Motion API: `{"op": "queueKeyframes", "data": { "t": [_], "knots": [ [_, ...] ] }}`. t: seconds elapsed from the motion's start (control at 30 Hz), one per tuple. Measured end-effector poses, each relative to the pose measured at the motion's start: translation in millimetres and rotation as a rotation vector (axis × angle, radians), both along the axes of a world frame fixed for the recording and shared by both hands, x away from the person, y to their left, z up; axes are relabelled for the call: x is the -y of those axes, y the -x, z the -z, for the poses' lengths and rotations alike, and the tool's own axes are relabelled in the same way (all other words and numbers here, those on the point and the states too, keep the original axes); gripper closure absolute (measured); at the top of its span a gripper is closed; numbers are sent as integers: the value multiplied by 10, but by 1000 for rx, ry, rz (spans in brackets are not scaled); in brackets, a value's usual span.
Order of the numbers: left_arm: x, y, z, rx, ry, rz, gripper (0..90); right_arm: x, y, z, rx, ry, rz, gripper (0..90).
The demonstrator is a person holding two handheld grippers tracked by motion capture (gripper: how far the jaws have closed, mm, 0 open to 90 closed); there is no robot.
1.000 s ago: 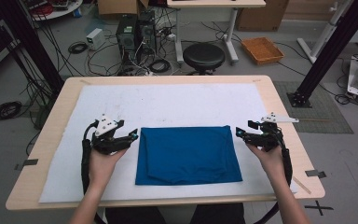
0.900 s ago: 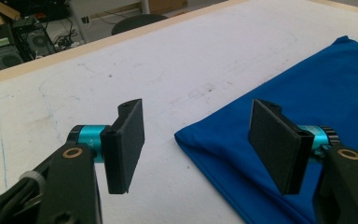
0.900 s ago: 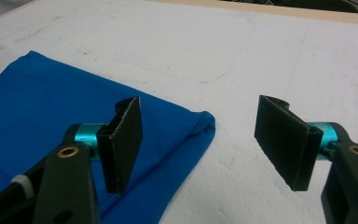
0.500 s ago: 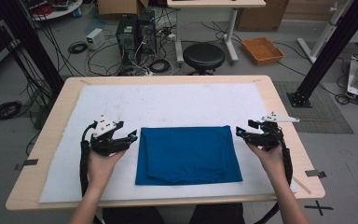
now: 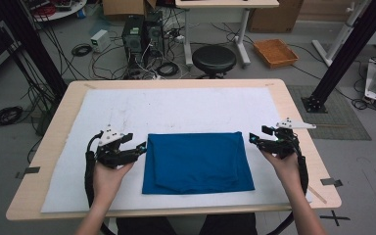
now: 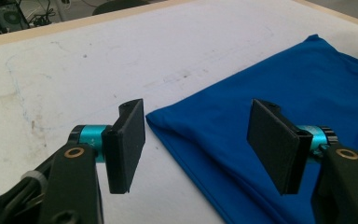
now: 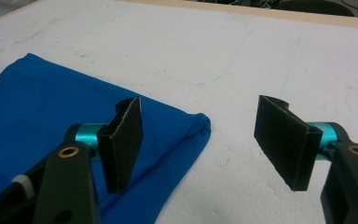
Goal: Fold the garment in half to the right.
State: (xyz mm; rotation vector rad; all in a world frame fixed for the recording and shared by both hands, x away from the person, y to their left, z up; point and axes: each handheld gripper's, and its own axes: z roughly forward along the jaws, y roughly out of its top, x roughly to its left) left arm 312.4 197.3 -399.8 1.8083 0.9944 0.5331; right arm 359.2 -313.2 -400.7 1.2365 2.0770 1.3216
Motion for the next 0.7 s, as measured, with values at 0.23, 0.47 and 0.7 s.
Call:
{"op": "queueKeyframes", "data": {
  "t": [0.23,0.47,0.7],
  "knots": [
    [-49,260,128,-78,67,-6,370,12,49,18,2,13,-2,328],
    [-110,485,314,-147,111,-31,373,48,81,36,8,30,1,337],
    [-40,515,422,-197,121,-48,385,28,67,48,14,36,-4,337]
  ]
}}
